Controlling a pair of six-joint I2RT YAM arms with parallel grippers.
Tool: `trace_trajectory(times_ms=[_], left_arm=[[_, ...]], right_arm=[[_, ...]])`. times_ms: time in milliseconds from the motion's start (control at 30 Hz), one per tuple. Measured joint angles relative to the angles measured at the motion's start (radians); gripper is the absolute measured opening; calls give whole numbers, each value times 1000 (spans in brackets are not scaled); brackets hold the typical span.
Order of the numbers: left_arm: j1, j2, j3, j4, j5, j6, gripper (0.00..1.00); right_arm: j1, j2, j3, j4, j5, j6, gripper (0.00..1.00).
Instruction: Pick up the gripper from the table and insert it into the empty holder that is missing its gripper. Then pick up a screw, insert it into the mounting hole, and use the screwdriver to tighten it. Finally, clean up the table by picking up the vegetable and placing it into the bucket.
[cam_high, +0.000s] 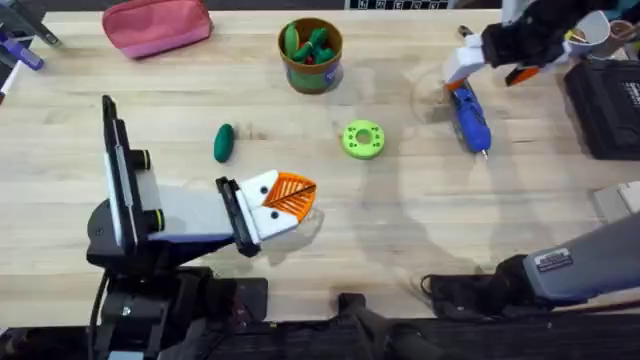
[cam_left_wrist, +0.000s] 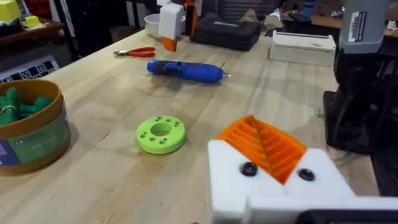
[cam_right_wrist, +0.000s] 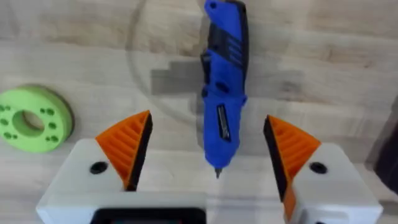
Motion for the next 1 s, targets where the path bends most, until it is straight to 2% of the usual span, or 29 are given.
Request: trace_trajectory(times_ms=[400, 1000], left_arm=[[0, 0, 0, 0, 0, 0, 21], [0, 0, 0, 0, 0, 0, 21]], right_arm=[[0, 121, -1, 97, -3, -5, 992], [-61, 191, -23, 171, -3, -35, 994]])
